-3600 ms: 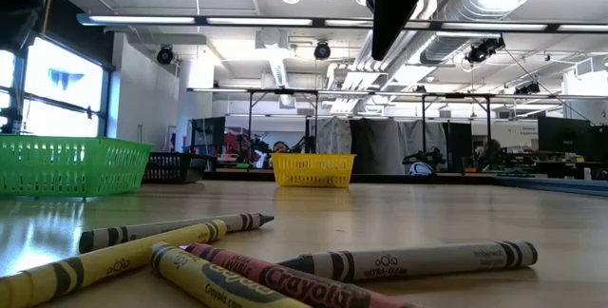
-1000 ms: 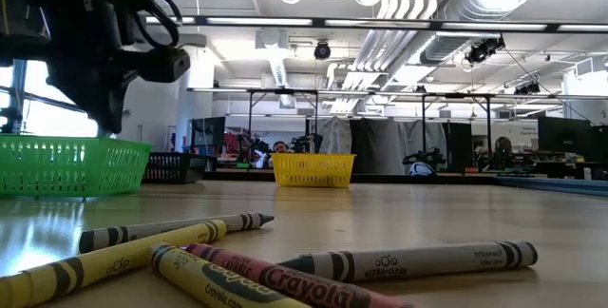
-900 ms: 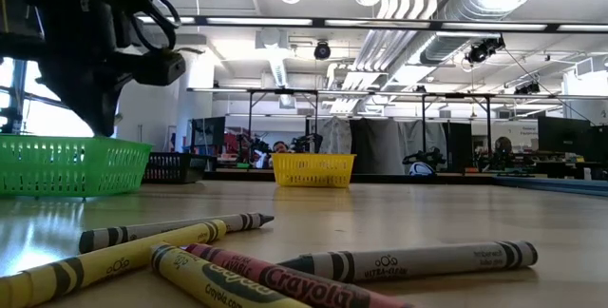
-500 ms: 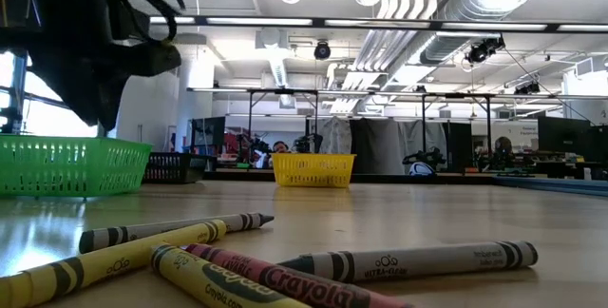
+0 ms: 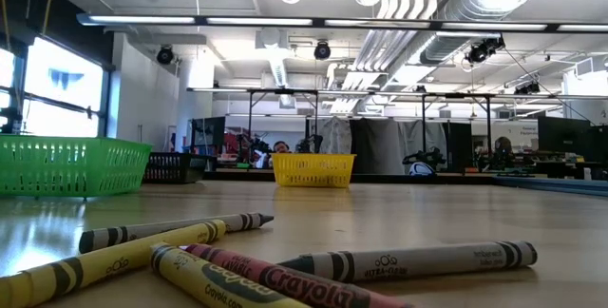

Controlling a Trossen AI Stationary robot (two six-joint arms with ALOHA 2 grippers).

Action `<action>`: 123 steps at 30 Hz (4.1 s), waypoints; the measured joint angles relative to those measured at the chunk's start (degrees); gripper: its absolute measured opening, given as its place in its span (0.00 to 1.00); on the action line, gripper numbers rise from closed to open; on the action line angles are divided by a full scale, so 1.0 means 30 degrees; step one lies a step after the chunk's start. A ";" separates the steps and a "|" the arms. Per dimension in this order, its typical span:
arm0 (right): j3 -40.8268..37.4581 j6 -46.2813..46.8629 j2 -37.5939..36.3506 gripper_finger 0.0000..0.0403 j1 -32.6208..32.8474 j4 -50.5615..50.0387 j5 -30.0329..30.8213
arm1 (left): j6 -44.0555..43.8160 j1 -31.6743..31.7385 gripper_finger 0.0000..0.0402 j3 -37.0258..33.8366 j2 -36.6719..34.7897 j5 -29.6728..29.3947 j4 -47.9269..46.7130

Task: Sort crayons
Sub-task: Put the blue crayon into the green bin

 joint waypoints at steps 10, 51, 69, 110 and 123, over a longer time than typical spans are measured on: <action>-0.0007 0.4958 0.5148 0.32 0.2053 0.0699 -0.0835 | 0.8650 -0.2673 0.22 0.0018 -0.1921 0.0381 0.6154; -0.0007 -1.2135 1.2813 0.32 0.3865 1.2250 -1.3687 | 0.8209 -0.9709 0.22 0.0011 -0.3113 0.3814 0.6880; 0.0007 -1.3459 1.3842 0.32 0.3946 1.2014 -1.0749 | 0.8187 -0.9844 0.22 0.0011 -0.3113 0.3319 0.6890; 0.4840 -1.0061 1.4332 0.01 0.3615 0.5636 -1.0891 | 0.9361 -0.9830 0.22 -0.0004 -0.3105 0.2473 0.6806; 1.0783 -1.6507 1.4207 0.03 0.1312 0.4217 -0.7480 | 0.5083 -0.9833 0.22 -0.0004 -0.3105 0.1774 0.6772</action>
